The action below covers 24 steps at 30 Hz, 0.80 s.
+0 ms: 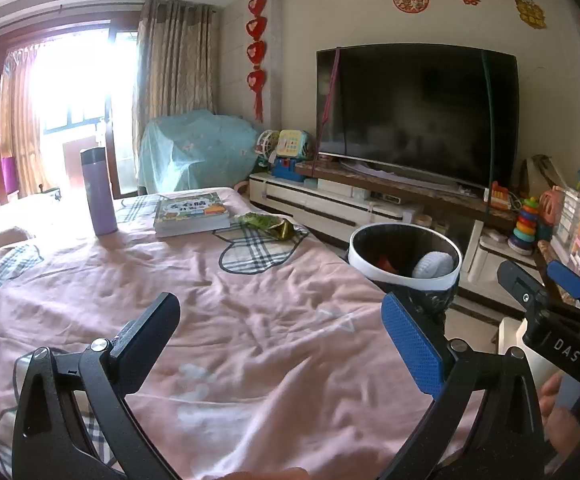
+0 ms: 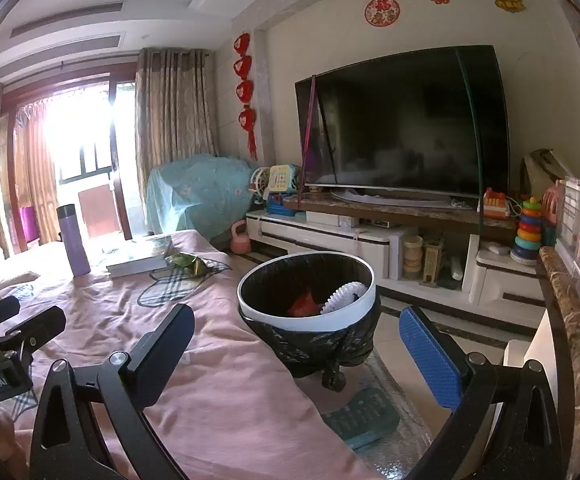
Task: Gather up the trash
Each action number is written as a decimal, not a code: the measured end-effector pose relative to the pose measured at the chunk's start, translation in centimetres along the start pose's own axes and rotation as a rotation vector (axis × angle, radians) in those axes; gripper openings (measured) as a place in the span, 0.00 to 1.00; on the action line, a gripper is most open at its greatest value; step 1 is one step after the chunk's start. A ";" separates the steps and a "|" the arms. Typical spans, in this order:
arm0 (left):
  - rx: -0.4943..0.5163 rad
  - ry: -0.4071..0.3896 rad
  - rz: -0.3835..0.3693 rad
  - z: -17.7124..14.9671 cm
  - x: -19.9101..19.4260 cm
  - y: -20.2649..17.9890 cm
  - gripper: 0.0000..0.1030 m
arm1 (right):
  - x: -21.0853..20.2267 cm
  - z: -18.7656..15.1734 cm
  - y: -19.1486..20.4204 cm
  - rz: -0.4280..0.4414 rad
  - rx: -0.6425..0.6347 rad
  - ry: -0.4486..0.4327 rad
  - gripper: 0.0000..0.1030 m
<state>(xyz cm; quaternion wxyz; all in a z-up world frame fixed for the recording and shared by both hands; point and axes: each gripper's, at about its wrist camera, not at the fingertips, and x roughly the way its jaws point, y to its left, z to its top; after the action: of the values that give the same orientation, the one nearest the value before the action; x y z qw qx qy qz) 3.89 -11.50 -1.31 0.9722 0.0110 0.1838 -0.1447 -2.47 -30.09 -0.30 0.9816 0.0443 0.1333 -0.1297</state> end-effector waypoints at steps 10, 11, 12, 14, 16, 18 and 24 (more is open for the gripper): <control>0.000 -0.003 0.003 0.0 -0.1 0.0 1.00 | -0.2 0.1 0.0 0.007 0.003 0.000 1.00; 0.000 -0.003 0.005 0.0 -0.1 0.0 1.00 | -0.2 0.1 0.0 0.007 0.003 -0.001 1.00; 0.001 -0.003 0.005 -0.1 -0.1 0.0 1.00 | -0.2 0.1 0.0 0.008 0.004 -0.002 1.00; 0.001 -0.005 0.008 -0.1 -0.2 0.0 1.00 | -0.2 0.1 0.0 0.012 0.007 -0.001 1.00; 0.001 -0.007 0.007 -0.1 -0.1 0.0 1.00 | -0.3 0.1 0.0 0.015 0.009 -0.002 1.00; 0.001 -0.006 0.008 -0.1 -0.2 0.0 1.00 | -0.3 0.1 0.0 0.018 0.008 -0.002 1.00; 0.003 -0.005 0.005 -0.1 -0.2 0.0 1.00 | -0.3 0.2 0.0 0.020 0.010 -0.002 1.00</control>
<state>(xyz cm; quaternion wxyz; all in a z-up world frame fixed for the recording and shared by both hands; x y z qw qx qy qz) 3.71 -11.49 -1.33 0.9729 0.0124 0.1813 -0.1428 -2.69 -30.01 -0.05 0.9827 0.0505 0.1313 -0.1206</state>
